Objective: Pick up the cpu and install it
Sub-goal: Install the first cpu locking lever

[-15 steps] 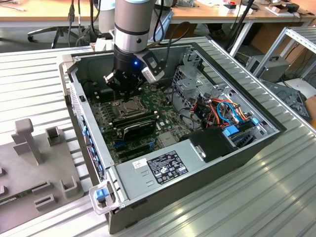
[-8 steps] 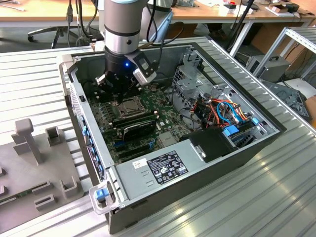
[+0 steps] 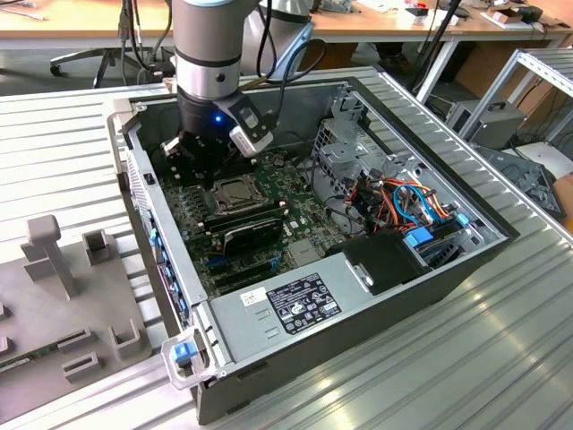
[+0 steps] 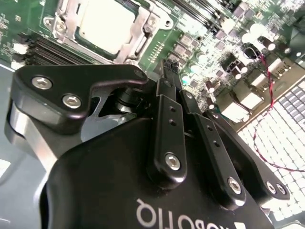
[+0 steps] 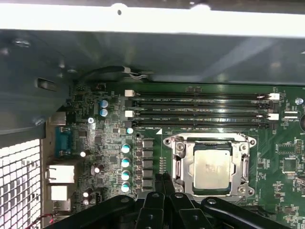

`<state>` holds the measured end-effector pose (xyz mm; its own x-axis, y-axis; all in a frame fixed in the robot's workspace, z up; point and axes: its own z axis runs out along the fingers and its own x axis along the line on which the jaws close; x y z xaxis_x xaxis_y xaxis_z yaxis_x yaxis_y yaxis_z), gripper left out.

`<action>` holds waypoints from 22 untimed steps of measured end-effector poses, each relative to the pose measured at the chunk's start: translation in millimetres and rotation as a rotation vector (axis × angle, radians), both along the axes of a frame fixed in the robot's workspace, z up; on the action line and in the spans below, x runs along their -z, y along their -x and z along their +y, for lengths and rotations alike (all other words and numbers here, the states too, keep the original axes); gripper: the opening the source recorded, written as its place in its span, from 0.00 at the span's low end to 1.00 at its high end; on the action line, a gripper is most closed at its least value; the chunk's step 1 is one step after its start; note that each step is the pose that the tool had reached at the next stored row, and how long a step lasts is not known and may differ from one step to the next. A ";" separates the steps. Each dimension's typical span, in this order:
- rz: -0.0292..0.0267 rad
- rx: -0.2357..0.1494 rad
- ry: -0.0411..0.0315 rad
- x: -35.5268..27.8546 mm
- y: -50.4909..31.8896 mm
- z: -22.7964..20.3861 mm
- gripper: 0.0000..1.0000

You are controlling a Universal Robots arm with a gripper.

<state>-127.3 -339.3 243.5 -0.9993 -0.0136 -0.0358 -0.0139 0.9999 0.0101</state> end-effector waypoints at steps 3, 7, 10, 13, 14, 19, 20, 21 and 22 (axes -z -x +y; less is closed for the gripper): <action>-0.0040 0.000 -0.0595 0.0 2.3 0.0 0.11; -0.0048 0.000 -0.0856 0.1 2.8 0.1 0.11; -0.0047 0.000 -0.0858 0.0 2.8 0.7 0.11; -0.0048 0.001 -0.0874 0.0 2.8 10.2 0.11; -0.0047 0.001 -0.0888 0.0 1.9 13.8 0.11; -0.0048 0.001 -0.0931 0.3 -19.8 13.7 0.11; -0.0047 0.001 -0.0930 0.3 -19.8 13.7 0.11; -0.0048 0.001 -0.0930 0.3 -19.8 13.7 0.11; -0.0049 0.001 -0.0932 0.4 -19.9 13.8 0.11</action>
